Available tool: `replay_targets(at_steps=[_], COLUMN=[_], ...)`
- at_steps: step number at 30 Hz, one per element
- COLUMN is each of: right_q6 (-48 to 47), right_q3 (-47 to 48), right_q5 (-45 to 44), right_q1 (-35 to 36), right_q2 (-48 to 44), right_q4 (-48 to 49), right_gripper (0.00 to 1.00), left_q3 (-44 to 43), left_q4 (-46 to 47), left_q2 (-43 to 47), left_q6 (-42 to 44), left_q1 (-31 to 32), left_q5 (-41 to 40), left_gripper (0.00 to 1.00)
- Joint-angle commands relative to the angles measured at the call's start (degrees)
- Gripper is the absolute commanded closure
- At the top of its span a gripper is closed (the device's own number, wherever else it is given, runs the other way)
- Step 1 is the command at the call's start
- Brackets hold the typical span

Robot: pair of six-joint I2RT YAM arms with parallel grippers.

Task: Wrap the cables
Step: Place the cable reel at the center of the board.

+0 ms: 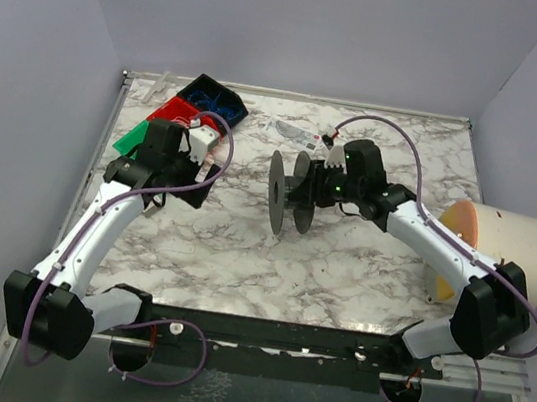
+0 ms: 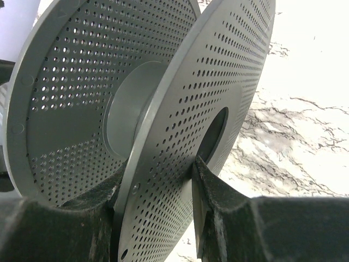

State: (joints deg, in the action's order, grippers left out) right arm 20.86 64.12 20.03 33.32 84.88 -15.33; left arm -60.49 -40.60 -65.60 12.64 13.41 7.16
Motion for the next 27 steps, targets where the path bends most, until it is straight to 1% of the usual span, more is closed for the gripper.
replay_targets(at_steps=[1, 6, 13, 18, 23, 27], right_q6=[-4.67, -8.69, -14.38, -15.52, -16.65, -17.03], right_q3=[-1.82, -4.33, -6.72, -7.88, -8.28, -8.78], right_q5=[2.78, 2.73, 0.72, 0.51, -0.19, -0.79], right_q1=[0.42, 0.43, 0.43, 0.43, 0.43, 0.43], right_q2=[-3.06, -4.21, -5.92, -6.27, -6.88, -7.27], right_q4=[3.44, 2.11, 0.14, 0.83, 1.58, 2.33], right_gripper=[0.92, 0.92, 0.85, 0.75, 0.59, 0.50], left_q3=[0.99, 0.58, 1.60, 0.88, 1.31, 0.96], left_q4=[-6.88, -8.23, -8.48, -9.09, -10.44, -13.41], left_q2=[2.26, 1.40, -4.81, -8.37, -4.25, -3.31], left_q6=[4.15, 5.72, 9.79, 11.93, 18.87, 22.69], left_q1=[0.21, 0.62, 3.02, 4.79, 5.31, 5.38], left_q5=[-0.08, 0.80, -1.85, -2.54, 0.59, 1.22], left_gripper=[0.01, 0.01, 0.01, 0.01, 0.01, 0.01])
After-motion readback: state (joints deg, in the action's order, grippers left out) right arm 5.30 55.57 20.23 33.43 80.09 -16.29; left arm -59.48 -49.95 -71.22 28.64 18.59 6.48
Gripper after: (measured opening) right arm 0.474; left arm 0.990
